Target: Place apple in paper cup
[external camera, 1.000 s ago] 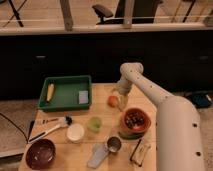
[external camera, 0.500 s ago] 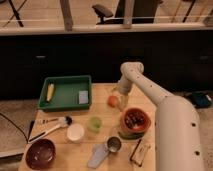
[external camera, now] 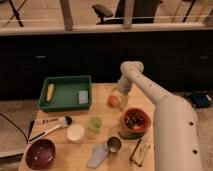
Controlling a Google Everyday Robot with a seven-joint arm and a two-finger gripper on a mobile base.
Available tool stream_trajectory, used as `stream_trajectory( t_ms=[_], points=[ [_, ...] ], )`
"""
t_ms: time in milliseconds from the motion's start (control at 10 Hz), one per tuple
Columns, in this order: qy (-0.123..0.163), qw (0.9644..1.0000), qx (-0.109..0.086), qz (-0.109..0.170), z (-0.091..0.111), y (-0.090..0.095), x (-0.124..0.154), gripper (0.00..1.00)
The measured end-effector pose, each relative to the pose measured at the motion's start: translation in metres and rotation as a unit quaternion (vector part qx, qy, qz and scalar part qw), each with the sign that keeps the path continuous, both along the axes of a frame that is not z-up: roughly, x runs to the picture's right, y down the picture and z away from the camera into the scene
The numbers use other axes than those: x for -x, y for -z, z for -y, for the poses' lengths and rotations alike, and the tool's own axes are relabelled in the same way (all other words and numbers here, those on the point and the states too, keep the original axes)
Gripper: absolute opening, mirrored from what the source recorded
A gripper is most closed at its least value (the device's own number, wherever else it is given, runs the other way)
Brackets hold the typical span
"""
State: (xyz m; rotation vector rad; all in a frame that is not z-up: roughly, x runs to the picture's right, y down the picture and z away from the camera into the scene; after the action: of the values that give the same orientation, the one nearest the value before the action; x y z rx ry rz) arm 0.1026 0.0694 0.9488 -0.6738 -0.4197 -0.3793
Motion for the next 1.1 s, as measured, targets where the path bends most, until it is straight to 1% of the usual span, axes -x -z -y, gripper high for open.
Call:
stream_trajectory(
  t_ms=[900,1100],
  points=[
    [0.0,1.0,0.004,-0.003,0.0035,-0.0022,-0.0037,0.8],
    [0.005,1.0,0.004,0.001,0.0018,-0.0012,-0.0031,0.8]
  ],
)
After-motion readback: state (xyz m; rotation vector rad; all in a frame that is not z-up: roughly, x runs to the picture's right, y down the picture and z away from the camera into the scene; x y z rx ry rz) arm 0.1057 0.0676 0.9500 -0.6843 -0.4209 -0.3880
